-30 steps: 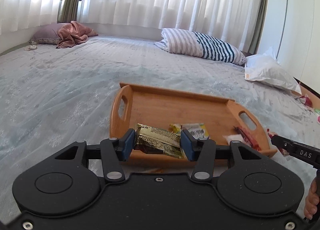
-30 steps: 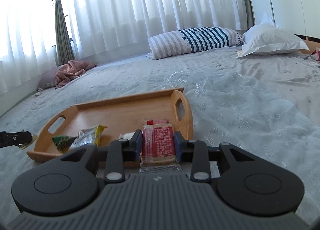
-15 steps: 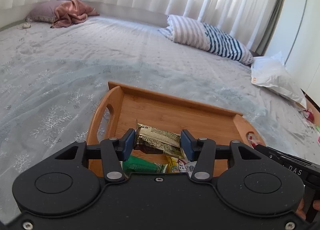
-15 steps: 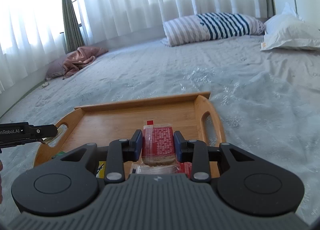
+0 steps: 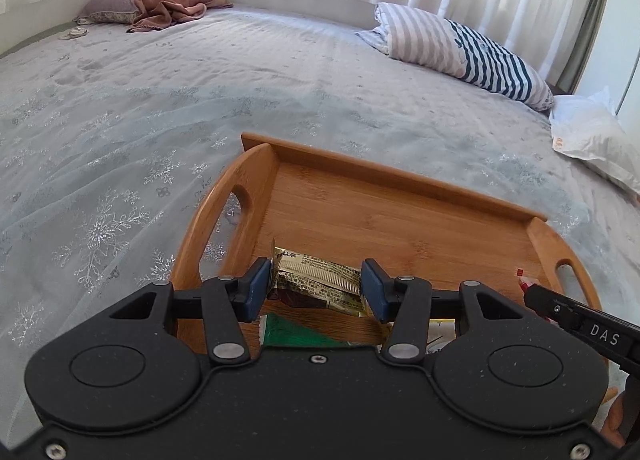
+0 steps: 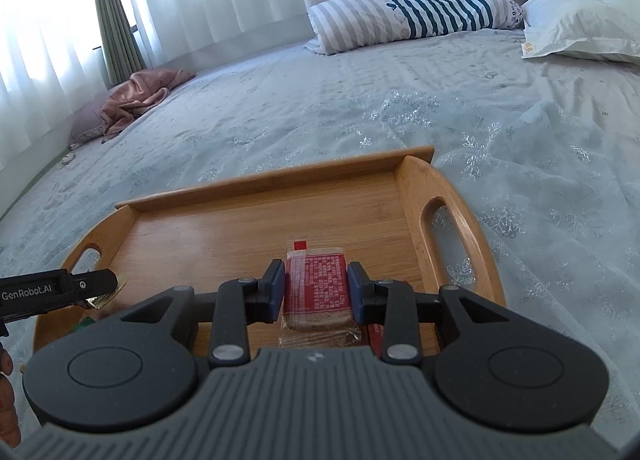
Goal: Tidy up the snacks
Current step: 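Carry the gold wrapper and red-and-white bar over the tray with both tools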
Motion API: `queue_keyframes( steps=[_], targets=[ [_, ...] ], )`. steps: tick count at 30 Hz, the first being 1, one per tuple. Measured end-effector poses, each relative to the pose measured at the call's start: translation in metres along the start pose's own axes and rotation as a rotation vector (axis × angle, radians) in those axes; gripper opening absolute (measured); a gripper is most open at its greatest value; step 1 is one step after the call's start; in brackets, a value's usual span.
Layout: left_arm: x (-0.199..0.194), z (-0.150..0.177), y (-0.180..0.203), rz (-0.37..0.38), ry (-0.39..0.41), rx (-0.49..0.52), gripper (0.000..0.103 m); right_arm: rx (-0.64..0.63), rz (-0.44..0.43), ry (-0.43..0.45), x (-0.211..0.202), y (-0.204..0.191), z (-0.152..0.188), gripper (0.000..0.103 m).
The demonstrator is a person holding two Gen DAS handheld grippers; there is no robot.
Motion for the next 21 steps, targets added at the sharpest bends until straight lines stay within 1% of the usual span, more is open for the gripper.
queue_keyframes(
  steps=[5,15,21],
  targets=[
    [0.001,0.003,0.004,-0.007,0.008,0.032,0.047,-0.034,0.016,0.0,0.002,-0.004,0.004,0.039],
    [0.008,0.01,0.011,-0.024,-0.006,0.063,0.048,-0.051,0.026,-0.002,0.005,-0.009,0.006,0.039],
    [0.008,0.011,0.013,-0.03,0.001,0.077,0.048,-0.05,0.026,-0.002,0.005,-0.009,0.006,0.04]
  ],
)
Point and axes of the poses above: each gripper's, at about its wrist camera, not at the fingertips, and x roughly the way its jaws point, y to its right, z to its underside, the point moved 5 cm from there along x, roughly the way its jaws point, and after that the axes turned 4 degrees about y, right-handed, at the moved point
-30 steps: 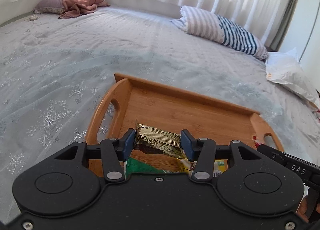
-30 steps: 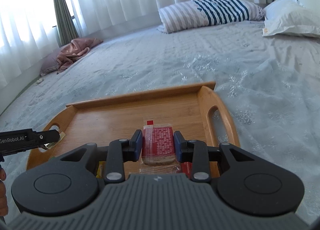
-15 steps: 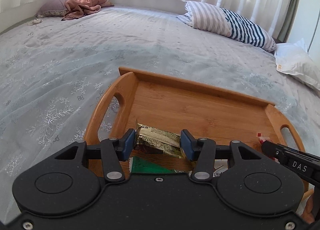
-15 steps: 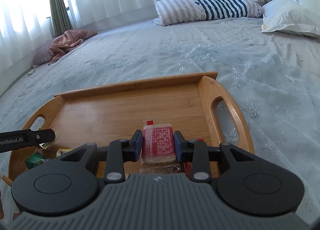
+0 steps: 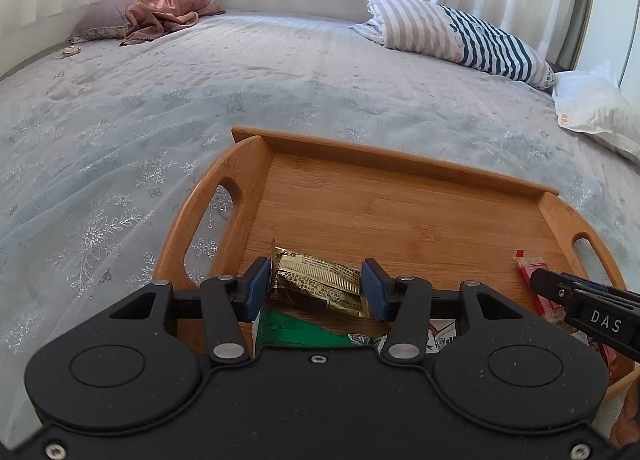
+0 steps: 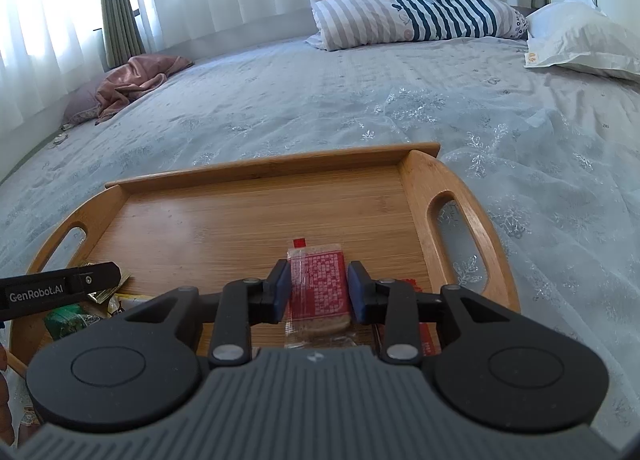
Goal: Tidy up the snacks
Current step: 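Carry the gold wrapper and red-and-white bar over the tray with both tools, then open both tools to release the gold wrapper and bar onto the tray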
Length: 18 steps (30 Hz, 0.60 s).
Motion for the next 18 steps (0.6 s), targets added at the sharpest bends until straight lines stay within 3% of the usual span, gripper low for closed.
queue_keyframes(
  steps=[9,13,15,18],
  targets=[
    [0.001,0.001,0.004,-0.003,0.001,0.031,0.054,0.002,-0.003,0.0,-0.001,0.0,0.0,0.041],
    [-0.001,0.002,0.004,-0.016,-0.003,0.045,0.067,0.001,-0.001,0.005,-0.005,0.0,0.001,0.042],
    [-0.004,0.003,0.003,-0.013,0.0,0.037,0.072,-0.005,0.0,0.014,-0.009,0.0,0.0,0.057],
    [-0.01,0.003,0.003,0.003,0.005,0.039,0.081,-0.019,0.0,0.032,-0.017,0.001,-0.001,0.069]
  ],
)
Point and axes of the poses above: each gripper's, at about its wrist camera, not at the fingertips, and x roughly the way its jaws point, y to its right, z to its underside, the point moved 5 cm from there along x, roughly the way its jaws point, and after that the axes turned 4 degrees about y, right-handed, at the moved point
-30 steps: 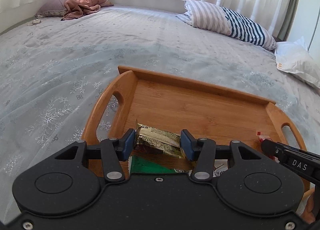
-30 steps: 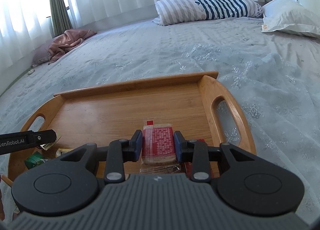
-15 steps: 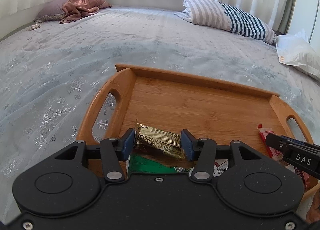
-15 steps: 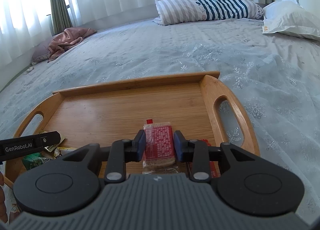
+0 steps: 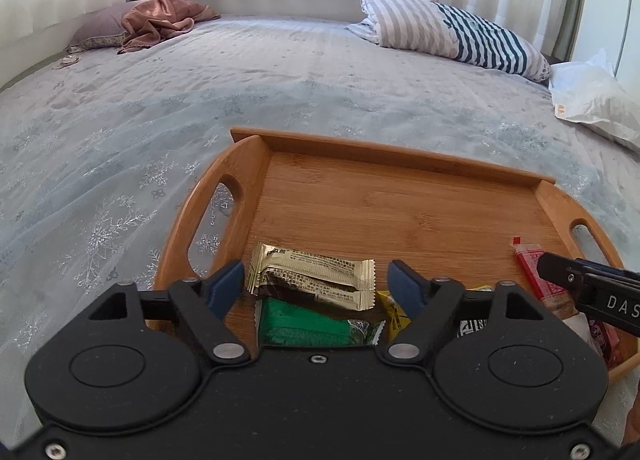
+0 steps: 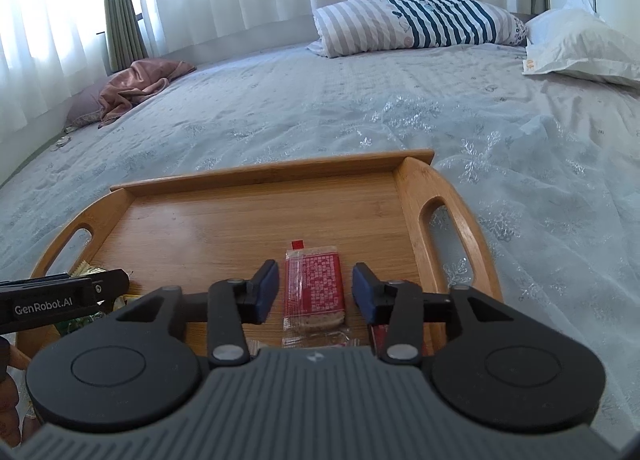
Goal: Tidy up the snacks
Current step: 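Open both tools to release the gold wrapper and bar onto the tray, then move both tools back over the remaining snack pile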
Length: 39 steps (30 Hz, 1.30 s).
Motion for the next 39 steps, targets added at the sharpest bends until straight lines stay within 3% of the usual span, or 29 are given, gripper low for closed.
queue_keyframes(
  steps=[3,13,16,30,39],
  targets=[
    [-0.006,0.0,0.002,0.022,0.0,0.017,0.087,-0.014,-0.004,0.022,-0.009,0.001,-0.002,0.081],
    [-0.045,0.004,0.01,0.075,0.043,0.08,0.097,-0.04,-0.021,0.077,-0.041,0.007,-0.003,0.094],
    [-0.058,0.008,0.013,0.083,0.06,0.1,0.099,-0.056,-0.035,0.101,-0.052,0.006,-0.002,0.102],
    [-0.115,0.029,0.021,0.139,0.129,0.154,0.102,-0.14,-0.057,0.165,-0.096,-0.002,0.017,0.103],
    [-0.137,0.053,0.016,0.182,0.127,0.127,0.102,-0.182,-0.058,0.186,-0.12,-0.004,0.039,0.103]
  ],
)
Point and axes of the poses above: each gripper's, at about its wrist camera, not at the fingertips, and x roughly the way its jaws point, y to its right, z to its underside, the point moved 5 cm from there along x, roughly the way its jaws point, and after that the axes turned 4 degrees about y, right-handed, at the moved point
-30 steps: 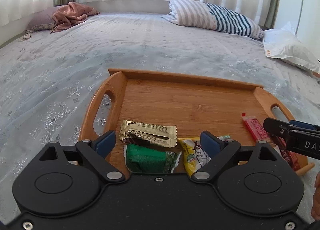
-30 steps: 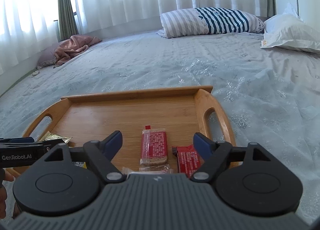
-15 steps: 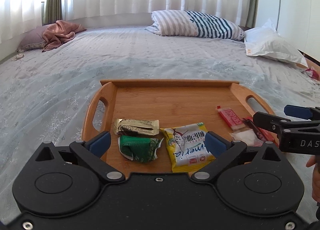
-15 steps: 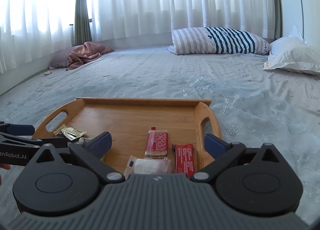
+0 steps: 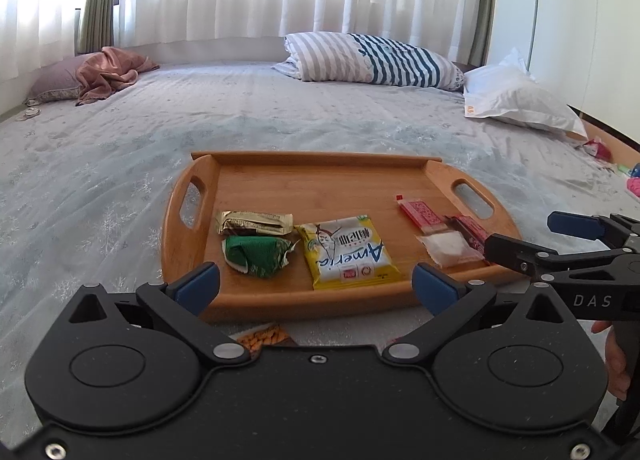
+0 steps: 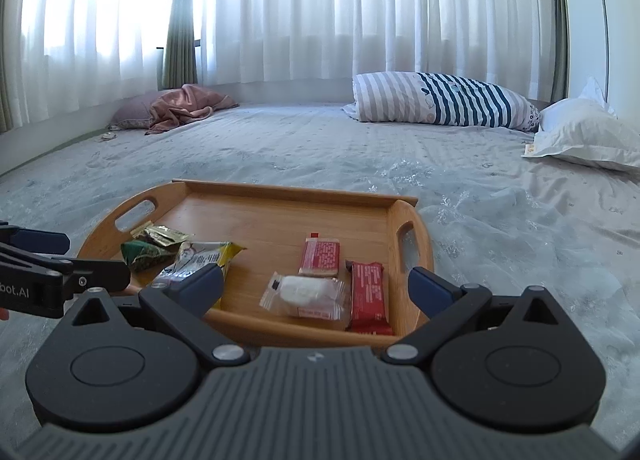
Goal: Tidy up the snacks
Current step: 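Move both tools back over the remaining snack pile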
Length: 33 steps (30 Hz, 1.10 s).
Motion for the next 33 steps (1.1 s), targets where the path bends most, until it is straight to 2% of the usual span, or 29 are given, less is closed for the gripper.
queue_keyframes(
  steps=[16,33],
  targets=[
    [-0.031,0.027,0.006,0.007,0.012,0.016,0.103,-0.01,-0.03,0.011,-0.032,-0.008,0.032,0.103],
    [-0.041,0.046,0.016,0.016,0.001,0.032,0.103,-0.001,-0.024,-0.006,-0.051,-0.006,0.053,0.103]
  ],
)
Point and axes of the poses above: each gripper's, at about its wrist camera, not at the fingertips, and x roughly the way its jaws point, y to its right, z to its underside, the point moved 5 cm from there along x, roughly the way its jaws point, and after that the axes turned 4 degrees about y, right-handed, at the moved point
